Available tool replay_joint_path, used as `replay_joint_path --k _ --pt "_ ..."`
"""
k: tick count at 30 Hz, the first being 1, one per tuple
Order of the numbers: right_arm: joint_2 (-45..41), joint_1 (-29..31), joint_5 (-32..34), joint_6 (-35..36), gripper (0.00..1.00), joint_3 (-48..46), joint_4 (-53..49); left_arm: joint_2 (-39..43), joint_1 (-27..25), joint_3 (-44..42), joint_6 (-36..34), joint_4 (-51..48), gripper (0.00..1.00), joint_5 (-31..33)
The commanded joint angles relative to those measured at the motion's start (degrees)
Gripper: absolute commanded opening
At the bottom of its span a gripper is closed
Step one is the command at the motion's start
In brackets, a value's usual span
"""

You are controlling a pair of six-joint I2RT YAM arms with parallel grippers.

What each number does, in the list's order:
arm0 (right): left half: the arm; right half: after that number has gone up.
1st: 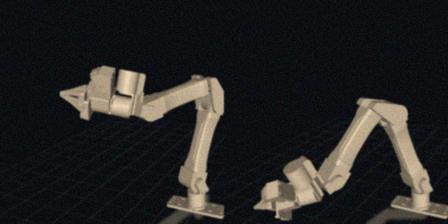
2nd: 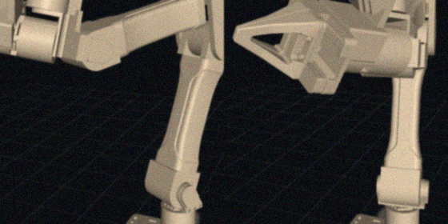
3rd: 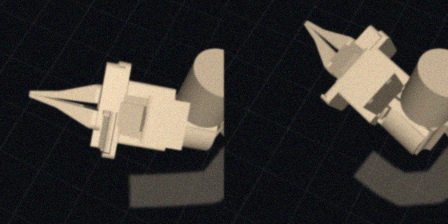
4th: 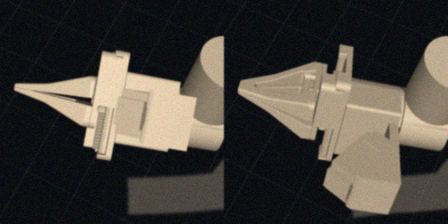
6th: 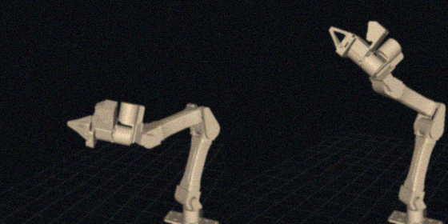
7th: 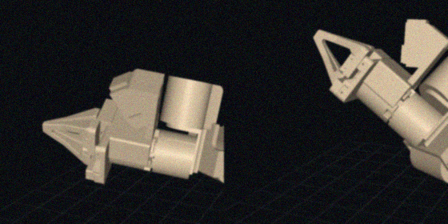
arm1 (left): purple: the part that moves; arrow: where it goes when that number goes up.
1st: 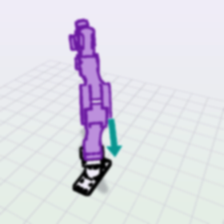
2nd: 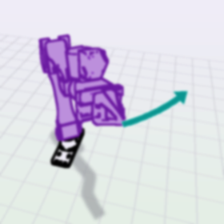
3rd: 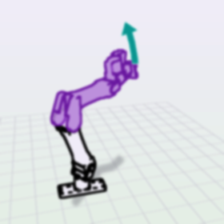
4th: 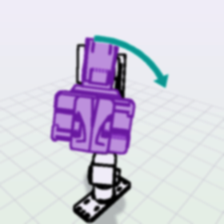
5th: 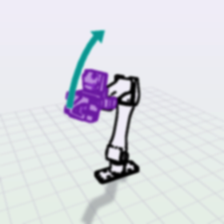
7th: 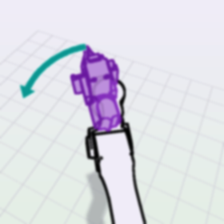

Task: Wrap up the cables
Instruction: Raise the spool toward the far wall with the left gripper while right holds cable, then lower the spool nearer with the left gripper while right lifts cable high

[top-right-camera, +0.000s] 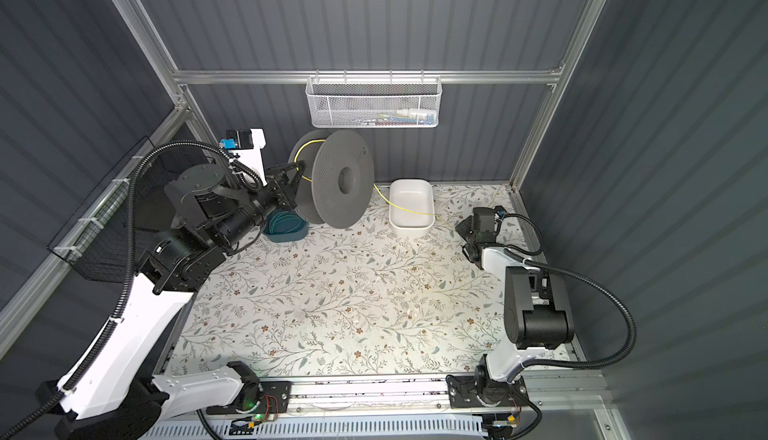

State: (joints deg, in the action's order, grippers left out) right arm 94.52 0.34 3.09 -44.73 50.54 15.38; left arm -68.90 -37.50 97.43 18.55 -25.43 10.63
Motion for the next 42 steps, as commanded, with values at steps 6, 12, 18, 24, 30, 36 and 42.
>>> replay_joint_path --k 6,12,18,24,30,36,42 --pt "-8.2 13.0 2.5 5.6 0.0 -6.4 -3.0 -1.4 0.4 1.4 -1.2 10.8 0.0 13.4" --pt "-19.3 22.5 8.2 6.6 0.0 -10.3 -6.8 -8.4 0.6 2.7 -6.4 14.2 0.0 22.1" --pt "-33.6 30.1 14.4 10.0 0.0 -9.7 -14.0 -13.5 0.7 -2.9 -14.0 18.9 0.0 31.1" --pt "-42.7 31.5 15.3 15.4 0.0 -1.8 -20.6 -16.0 0.7 -13.0 -15.4 20.3 0.0 34.9" --pt "-40.9 31.8 10.0 18.9 0.0 10.3 -22.9 -19.5 0.0 -21.4 -9.5 15.7 0.0 31.2" --pt "-36.4 31.9 4.1 19.7 0.0 21.8 -23.7 -20.9 -4.4 -28.3 -9.0 15.7 0.0 32.6" --pt "-31.3 31.9 0.8 20.4 0.0 31.1 -24.7 -22.2 -7.6 -32.6 -7.2 18.2 0.0 30.7"
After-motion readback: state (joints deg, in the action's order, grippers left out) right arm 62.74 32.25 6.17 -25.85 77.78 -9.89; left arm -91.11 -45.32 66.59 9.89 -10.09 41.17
